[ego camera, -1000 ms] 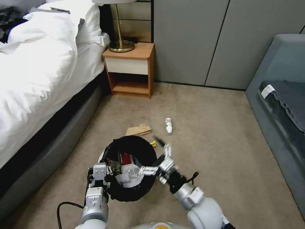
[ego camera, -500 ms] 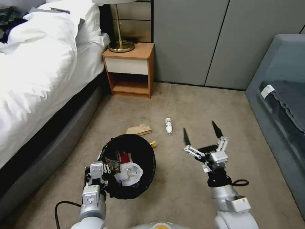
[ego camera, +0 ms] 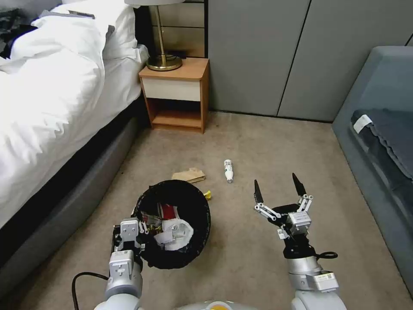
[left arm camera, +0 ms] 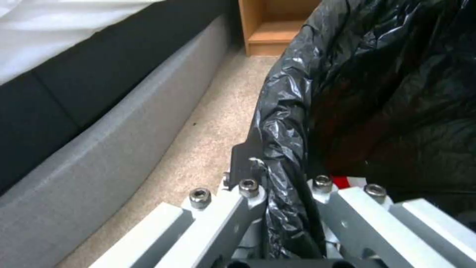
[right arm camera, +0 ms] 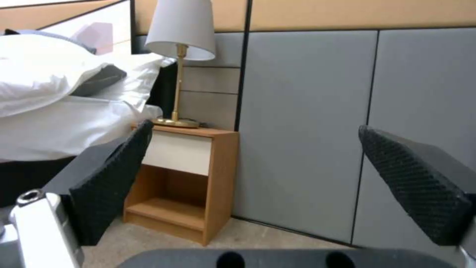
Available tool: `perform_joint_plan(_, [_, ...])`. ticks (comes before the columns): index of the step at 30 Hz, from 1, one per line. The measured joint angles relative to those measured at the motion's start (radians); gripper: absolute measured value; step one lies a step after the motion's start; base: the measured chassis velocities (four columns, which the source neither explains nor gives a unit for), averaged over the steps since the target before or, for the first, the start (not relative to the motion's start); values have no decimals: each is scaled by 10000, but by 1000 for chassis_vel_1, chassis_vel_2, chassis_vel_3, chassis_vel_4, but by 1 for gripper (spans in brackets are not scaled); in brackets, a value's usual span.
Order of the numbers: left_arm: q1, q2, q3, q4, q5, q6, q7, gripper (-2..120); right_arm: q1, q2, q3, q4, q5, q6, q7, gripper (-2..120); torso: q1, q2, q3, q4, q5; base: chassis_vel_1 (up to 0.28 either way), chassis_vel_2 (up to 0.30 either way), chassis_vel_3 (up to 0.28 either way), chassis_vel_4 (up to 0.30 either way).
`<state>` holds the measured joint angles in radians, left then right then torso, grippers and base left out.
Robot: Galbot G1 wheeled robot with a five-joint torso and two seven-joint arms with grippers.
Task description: Pick up the trash bin, then pick up the garbage from the floor and place it into the trash bin.
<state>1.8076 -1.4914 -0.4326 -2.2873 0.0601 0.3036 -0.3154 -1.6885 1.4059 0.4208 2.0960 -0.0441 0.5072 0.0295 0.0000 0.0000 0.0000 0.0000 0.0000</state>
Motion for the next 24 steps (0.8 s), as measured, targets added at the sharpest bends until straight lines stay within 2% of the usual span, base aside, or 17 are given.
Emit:
perform_joint_plan(11, [-103,-54,106,63,105,42,-1,1,333,-14,10,-93,28,-119,-41,100,-1,1,-1,0,1,-34,23,30,-33])
perform_joint_plan(24, [-90,-38,60,12,82,79,-7,1,529,-67,11,-46,79,-253,-37,100,1,0,1,0,-2,-176,168,166,-176])
